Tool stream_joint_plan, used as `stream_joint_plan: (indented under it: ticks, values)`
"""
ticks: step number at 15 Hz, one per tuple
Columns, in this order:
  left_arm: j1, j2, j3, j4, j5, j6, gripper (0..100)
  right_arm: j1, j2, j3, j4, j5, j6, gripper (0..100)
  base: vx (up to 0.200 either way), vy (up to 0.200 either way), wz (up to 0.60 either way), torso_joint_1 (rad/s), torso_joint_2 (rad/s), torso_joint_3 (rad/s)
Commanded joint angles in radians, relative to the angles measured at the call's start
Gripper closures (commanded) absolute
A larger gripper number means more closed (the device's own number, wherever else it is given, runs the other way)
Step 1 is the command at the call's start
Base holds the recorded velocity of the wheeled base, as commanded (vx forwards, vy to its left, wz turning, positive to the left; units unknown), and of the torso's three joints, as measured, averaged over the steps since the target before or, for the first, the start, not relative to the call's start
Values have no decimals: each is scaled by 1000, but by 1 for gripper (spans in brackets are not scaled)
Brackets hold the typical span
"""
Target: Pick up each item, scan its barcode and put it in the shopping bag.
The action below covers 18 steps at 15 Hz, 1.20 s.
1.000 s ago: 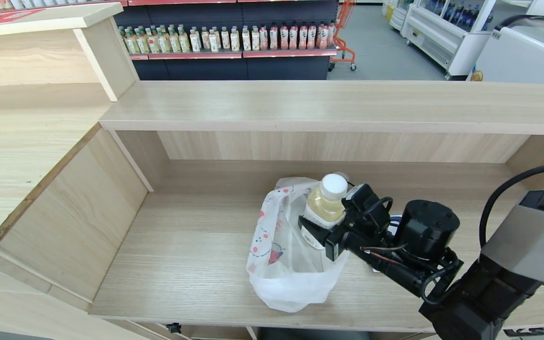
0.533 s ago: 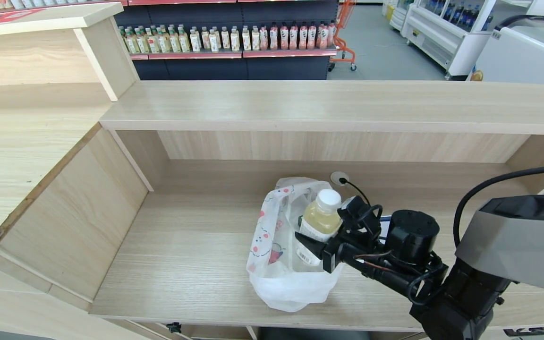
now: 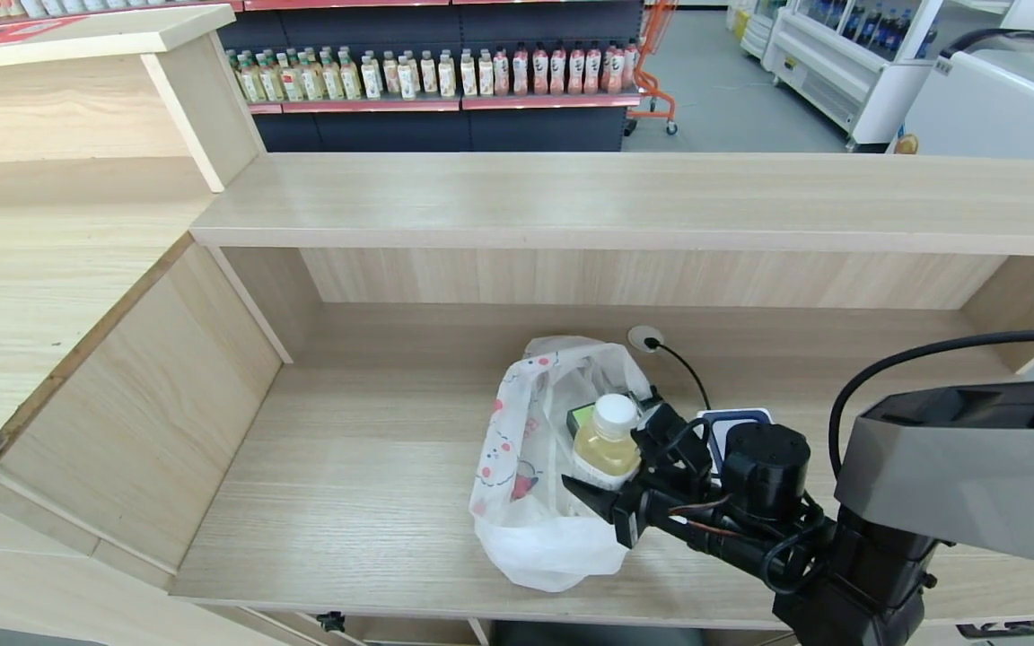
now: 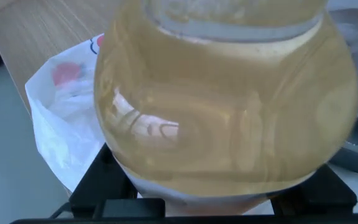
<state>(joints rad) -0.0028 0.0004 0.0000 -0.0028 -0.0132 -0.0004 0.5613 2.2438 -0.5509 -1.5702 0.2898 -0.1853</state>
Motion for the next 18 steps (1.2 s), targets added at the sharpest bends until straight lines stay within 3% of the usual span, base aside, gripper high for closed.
stream_joint_plan:
  ticks: [1, 5, 6, 12, 15, 18]
  values:
    - [0, 0, 0, 0, -1, -1, 0, -12, 10, -1, -1, -1, -31, 100, 0, 0, 0, 0, 0, 0]
    - [0, 0, 0, 0, 1, 0, 0, -24, 10, -1, -1, -1, -71, 100, 0, 0, 0, 0, 0, 0]
    - [0, 0, 0, 0, -1, -1, 0, -24, 10, -1, -1, -1, -71, 0, 0, 0, 0, 0, 0, 0]
    - [0, 0, 0, 0, -1, -1, 0, -18, -136, 9, 19, 0, -65, 0, 0, 0, 0, 0, 0, 0]
    - [0, 0, 0, 0, -1, -1, 0, -58, -319, 100, 95, 0, -92, 0, 0, 0, 0, 0, 0, 0]
    - [0, 0, 0, 0, -1, -1, 0, -116, -613, 137, 312, -32, -98, 0, 0, 0, 0, 0, 0, 0]
